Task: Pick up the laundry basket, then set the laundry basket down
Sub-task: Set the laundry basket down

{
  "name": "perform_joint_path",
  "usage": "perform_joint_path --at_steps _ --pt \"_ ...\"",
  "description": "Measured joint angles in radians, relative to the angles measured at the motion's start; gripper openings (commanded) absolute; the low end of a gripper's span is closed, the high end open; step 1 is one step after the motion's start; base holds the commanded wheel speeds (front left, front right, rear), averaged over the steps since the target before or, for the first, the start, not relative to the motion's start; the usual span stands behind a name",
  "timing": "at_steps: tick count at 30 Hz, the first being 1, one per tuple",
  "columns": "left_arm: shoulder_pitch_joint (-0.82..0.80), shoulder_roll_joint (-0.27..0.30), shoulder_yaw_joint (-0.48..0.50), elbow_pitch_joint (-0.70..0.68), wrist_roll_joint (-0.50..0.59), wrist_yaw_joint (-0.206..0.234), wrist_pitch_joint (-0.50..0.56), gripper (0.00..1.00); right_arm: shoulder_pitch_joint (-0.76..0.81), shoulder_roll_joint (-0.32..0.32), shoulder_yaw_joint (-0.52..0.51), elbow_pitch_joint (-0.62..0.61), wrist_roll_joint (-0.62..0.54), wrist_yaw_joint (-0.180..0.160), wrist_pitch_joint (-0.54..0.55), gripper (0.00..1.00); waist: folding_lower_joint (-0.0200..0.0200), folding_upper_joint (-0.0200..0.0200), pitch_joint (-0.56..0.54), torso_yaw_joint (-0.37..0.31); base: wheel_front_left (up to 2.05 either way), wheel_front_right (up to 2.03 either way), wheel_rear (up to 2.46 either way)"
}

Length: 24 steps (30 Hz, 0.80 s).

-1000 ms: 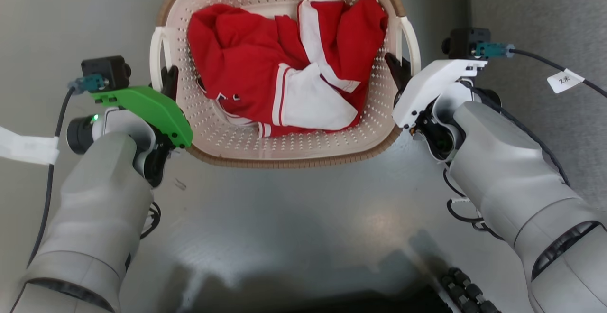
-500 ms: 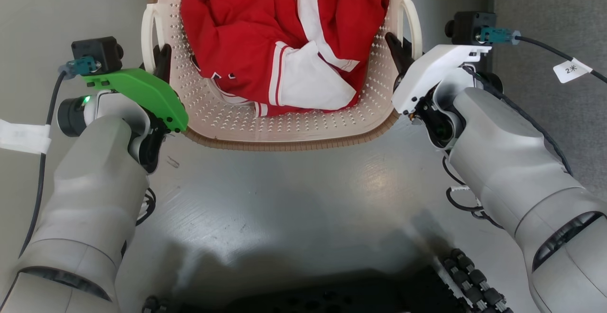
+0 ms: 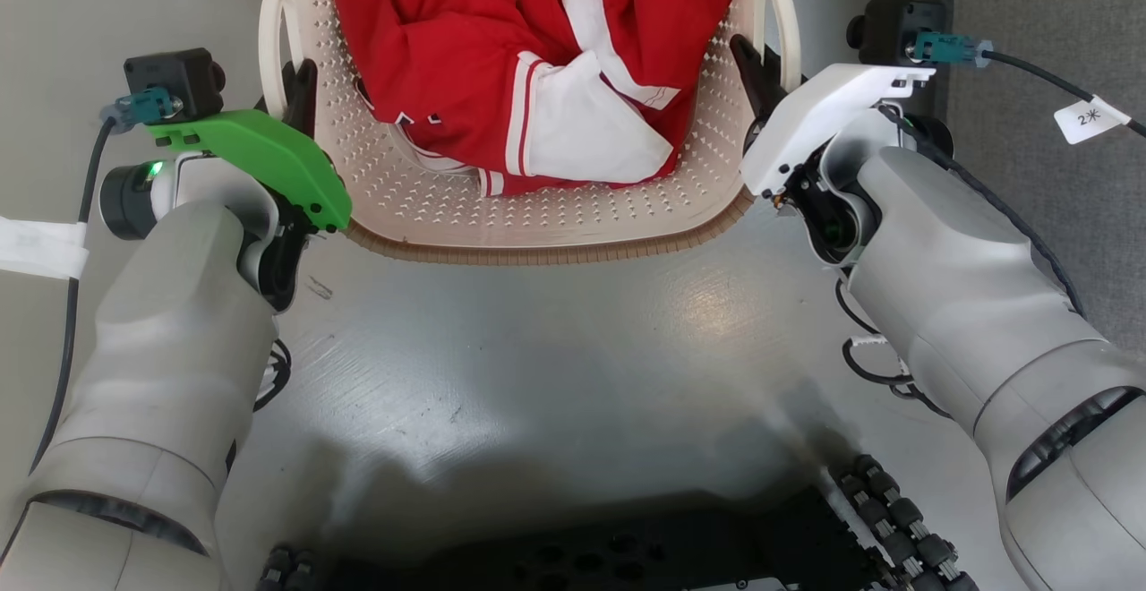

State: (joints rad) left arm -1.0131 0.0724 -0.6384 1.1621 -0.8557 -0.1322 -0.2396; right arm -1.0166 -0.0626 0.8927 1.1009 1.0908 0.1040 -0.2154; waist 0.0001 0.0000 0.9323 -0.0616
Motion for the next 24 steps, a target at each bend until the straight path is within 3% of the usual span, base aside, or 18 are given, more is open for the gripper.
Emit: perform_joint_path --at_steps 8,9,10,11,12,24 --pt "-0.001 -0.006 -0.001 0.012 0.001 0.0 0.0 0.0 0.0 0.001 0.008 0.011 0.002 0.0 -0.004 0.01 -0.0001 0.0001 0.008 0.001 0.0 0.0 0.0" --pt "-0.001 -0.008 -0.001 0.013 0.001 0.0 0.0 0.0 0.0 0.001 0.008 0.014 0.003 0.0 -0.004 0.21 -0.0001 0.0 0.009 0.001 0.0 0.0 0.0" --pt "-0.001 -0.009 -0.001 0.016 0.001 0.0 0.0 0.32 0.0 0.002 0.008 0.017 0.005 0.002 -0.006 0.4 -0.0001 0.0 0.009 0.001 0.0 0.0 0.0" --pt "-0.001 -0.011 0.0 0.02 0.001 0.0 0.0 0.91 0.0 0.002 0.008 0.018 0.009 0.012 -0.009 1.0 -0.0001 0.0001 0.009 0.001 0.0 0.0 0.0" --pt "-0.002 -0.011 0.001 0.022 0.001 0.0 0.0 1.0 0.0 0.002 0.008 0.018 0.011 0.019 -0.013 1.0 -0.0001 0.0001 0.009 0.001 0.0 0.0 0.0" --pt "-0.007 0.001 0.002 0.033 0.001 0.001 -0.008 1.0 -0.003 0.001 0.005 0.04 0.018 0.02 -0.021 1.0 -0.0001 0.0001 0.003 0.0 0.0 0.0 0.0"
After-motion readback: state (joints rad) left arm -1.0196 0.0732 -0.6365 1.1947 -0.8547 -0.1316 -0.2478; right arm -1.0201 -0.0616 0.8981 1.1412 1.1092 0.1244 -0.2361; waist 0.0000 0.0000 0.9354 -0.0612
